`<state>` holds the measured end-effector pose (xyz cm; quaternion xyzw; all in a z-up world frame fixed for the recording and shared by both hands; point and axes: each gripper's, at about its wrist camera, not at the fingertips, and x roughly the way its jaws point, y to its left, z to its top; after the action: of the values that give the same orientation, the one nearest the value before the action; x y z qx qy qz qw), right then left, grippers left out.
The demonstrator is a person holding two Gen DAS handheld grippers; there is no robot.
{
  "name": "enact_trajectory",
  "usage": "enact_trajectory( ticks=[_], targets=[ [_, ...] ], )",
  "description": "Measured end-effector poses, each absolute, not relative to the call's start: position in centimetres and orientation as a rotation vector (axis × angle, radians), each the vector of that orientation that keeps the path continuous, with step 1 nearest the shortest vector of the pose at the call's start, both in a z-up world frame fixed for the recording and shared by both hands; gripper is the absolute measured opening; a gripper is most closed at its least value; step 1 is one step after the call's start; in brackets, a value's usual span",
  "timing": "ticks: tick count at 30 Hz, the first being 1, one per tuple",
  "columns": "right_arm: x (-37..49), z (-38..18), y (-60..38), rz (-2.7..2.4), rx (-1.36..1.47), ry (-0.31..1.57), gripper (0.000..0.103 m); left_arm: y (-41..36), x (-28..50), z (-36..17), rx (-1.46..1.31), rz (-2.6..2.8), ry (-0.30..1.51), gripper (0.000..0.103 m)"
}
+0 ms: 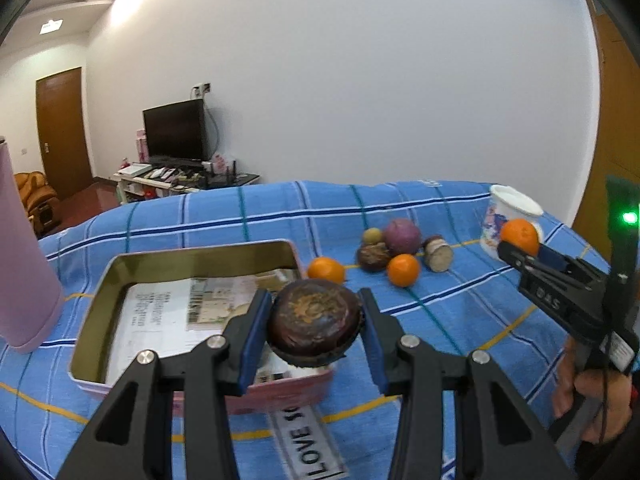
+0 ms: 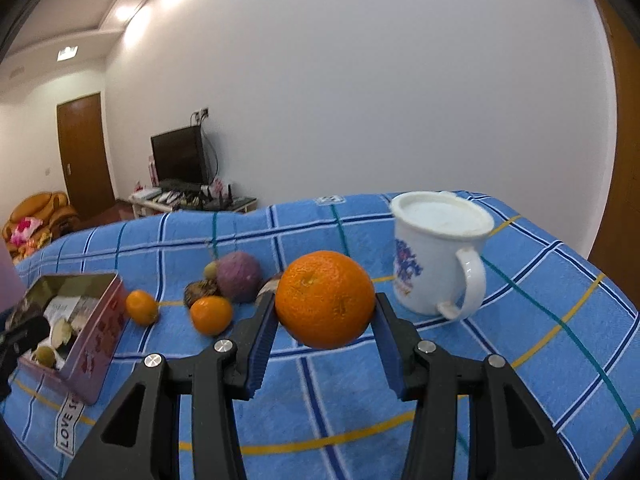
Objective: Organize fruits
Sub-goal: 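Carry the orange and mangosteen over the tin box with both grippers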
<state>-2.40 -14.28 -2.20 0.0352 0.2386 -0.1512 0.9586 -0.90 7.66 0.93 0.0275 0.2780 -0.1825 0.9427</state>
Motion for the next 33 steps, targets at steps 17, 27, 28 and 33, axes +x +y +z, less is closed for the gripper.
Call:
enact_trajectory(
  ticks=[17, 27, 28, 33],
  targets=[
    [-0.5, -0.7, -4.2, -0.160, 0.043, 0.497, 0.049, 15.6, 1.6, 2.0, -0.004, -0.283, 0.526, 0.045],
    [2.4, -1.0, 3.5, -0.041, 0.040, 0.490, 0.049, 19.1, 2.9, 1.5, 0.006, -0.235, 0.535, 0.045],
    [2.6, -1.0, 3.9, -0.033, 0.045, 0.490, 0.049, 19.4, 3.0, 1.5, -0.006, -0.244, 0.539, 0.045],
    [4.2, -1.3, 5.6, -0.014, 0.066, 0.489, 0.049, 20.4, 3.2, 1.4, -0.036, -0.272, 0.550, 0.045]
  ],
)
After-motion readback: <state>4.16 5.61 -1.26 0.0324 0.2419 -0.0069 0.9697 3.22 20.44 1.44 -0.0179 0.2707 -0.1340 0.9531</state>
